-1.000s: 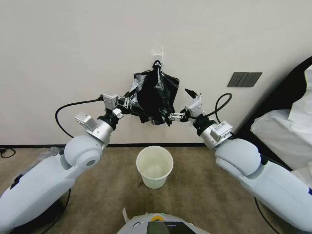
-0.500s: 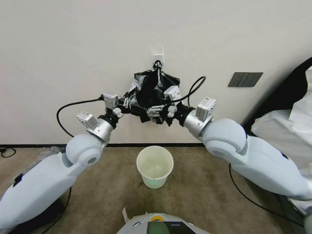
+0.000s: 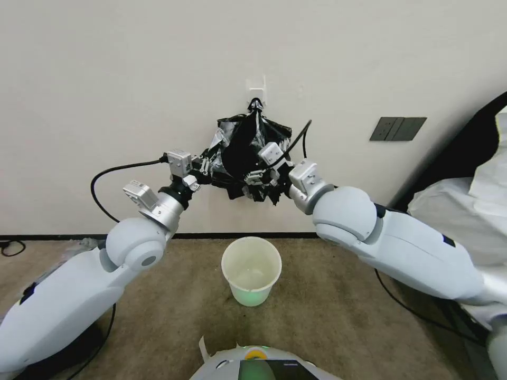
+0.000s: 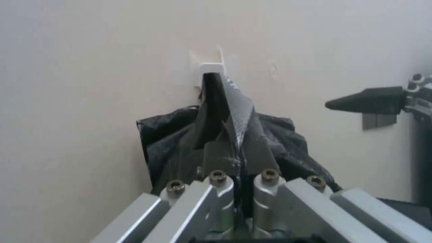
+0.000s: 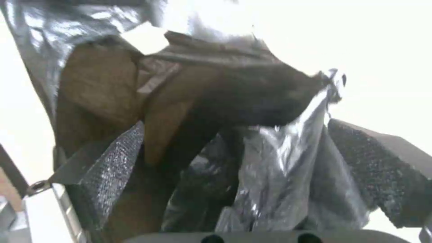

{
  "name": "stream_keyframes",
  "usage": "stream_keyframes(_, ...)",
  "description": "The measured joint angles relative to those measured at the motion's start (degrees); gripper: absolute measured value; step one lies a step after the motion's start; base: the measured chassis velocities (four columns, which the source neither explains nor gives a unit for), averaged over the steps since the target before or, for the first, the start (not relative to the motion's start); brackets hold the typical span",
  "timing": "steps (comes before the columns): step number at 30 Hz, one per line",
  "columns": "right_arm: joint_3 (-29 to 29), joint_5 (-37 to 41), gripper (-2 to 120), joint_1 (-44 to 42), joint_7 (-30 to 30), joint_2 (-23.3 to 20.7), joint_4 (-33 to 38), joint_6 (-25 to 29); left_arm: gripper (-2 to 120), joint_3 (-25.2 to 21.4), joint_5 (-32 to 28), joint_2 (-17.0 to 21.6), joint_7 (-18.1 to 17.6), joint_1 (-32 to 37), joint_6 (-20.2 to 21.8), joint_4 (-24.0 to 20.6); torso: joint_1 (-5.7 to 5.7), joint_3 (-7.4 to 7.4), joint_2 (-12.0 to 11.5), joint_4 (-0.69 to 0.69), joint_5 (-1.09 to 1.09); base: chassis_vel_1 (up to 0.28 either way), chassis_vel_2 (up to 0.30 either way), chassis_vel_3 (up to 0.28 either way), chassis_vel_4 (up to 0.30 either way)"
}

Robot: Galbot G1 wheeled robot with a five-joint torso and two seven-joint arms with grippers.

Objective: Place a trash bag onto the trash bin.

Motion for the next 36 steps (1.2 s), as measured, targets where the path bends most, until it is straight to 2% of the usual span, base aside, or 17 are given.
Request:
stream_keyframes(4, -2.5, -2.0, 100, 1.8, -0.4, -0.4, -0.4, -0.1, 0, 0.2, 0.0, -0.3, 0.0, -0.3, 0.0, 0.2, 0.00, 0.00, 0.0, 0.01, 0.00, 0.000, 0.000, 0.000, 0.000)
stream_keyframes(6, -5.2, -6.0, 100, 2.5, -1.3, -1.4, -1.3, -0.1, 0, 0.4, 0.0, -0.4, 0.0, -0.6, 0.0, 0.2, 0.00, 0.00, 0.0, 0.01, 0.01, 0.000, 0.000, 0.000, 0.000)
stream_keyframes(15, -8.7, -8.8, 100, 1.4, -1.9, -5.0, -1.7, -0.1, 0, 0.5, 0.0, -0.5, 0.2, -0.5, 0.0, -0.5, 0.00, 0.00, 0.0, -0.01, 0.02, 0.000, 0.000, 0.000, 0.000)
stream_keyframes(24, -12.0, -13.1, 100, 4.2, -2.0, -5.4, -3.4, 0.0, 0, 0.5, 0.0, -0.8, 0.2, -0.5, 0.1, -1.0, 0.00, 0.00, 0.0, 0.01, 0.00, 0.000, 0.000, 0.000, 0.000)
stream_keyframes(27, -12.1, -15.7, 96, 4.3, -2.0, -5.5, -4.1, 0.0, 0, 0.4, 0.0, -0.9, 0.2, -0.3, 0.1, -1.1, 0.00, 0.00, 0.0, 0.00, 0.01, 0.000, 0.000, 0.000, 0.000)
stream_keyframes(30, -12.2, -17.7, 81, 4.4, -2.3, -6.2, -4.6, 0.0, 0, 0.3, 0.0, -1.0, 0.2, -0.1, 0.2, -1.2, 0.00, 0.00, 0.0, 0.01, 0.01, 0.000, 0.000, 0.000, 0.000)
stream_keyframes(32, -12.3, -18.0, 80, 4.4, -2.5, -6.6, -4.6, 0.0, 0, 0.2, -0.1, -1.0, 0.2, -0.1, 0.2, -1.3, 0.00, 0.00, 0.0, 0.01, 0.01, 0.000, 0.000, 0.000, 0.000)
stream_keyframes(36, -12.4, -18.2, 63, 4.4, -3.3, -8.3, -4.3, 0.0, 0, 0.0, -0.1, -0.7, 0.2, -0.1, 0.2, -1.6, 0.00, 0.00, 0.0, 0.00, 0.01, 0.000, 0.000, 0.000, 0.000)
